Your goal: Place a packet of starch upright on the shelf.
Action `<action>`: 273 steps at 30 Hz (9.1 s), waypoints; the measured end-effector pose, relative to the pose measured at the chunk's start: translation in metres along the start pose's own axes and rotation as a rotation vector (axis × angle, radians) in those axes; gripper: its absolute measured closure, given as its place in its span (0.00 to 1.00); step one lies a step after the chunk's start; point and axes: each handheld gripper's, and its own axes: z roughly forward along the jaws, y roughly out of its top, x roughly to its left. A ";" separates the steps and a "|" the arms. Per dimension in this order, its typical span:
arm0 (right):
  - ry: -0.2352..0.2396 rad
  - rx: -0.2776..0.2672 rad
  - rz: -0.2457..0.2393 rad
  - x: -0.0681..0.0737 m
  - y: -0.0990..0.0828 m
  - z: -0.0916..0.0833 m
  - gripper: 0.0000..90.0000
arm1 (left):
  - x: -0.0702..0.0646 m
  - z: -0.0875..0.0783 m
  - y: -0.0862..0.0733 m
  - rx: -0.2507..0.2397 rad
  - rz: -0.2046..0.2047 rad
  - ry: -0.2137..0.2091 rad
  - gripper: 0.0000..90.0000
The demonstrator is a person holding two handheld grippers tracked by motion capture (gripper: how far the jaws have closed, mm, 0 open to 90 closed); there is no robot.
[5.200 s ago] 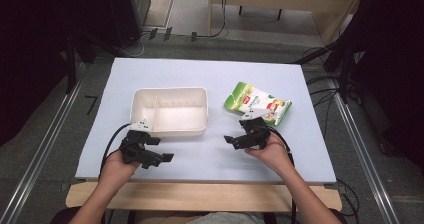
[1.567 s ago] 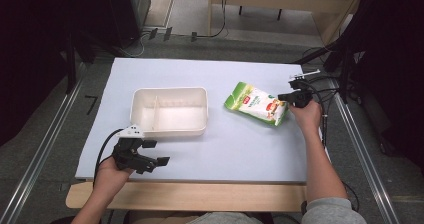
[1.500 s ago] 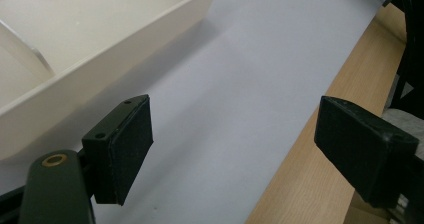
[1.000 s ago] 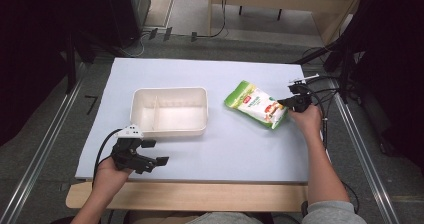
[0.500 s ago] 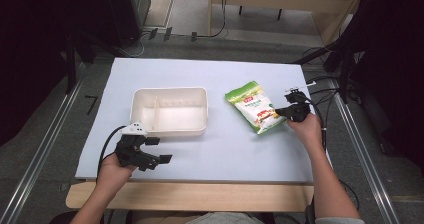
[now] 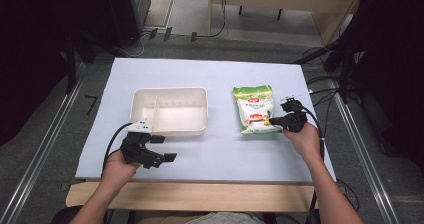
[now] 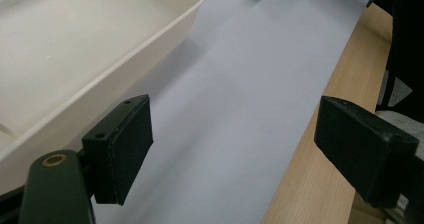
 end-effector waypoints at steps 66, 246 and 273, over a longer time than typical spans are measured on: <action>-0.045 -0.056 0.093 -0.014 0.071 0.044 0.99 | -0.003 -0.007 -0.008 -0.005 0.015 0.022 0.18; 0.281 -0.141 -0.307 0.193 0.154 0.051 0.57 | 0.007 -0.008 -0.010 -0.007 -0.044 0.018 0.18; 0.273 -0.195 -0.306 0.149 0.112 0.003 0.50 | 0.006 -0.006 -0.009 0.000 -0.044 0.014 0.18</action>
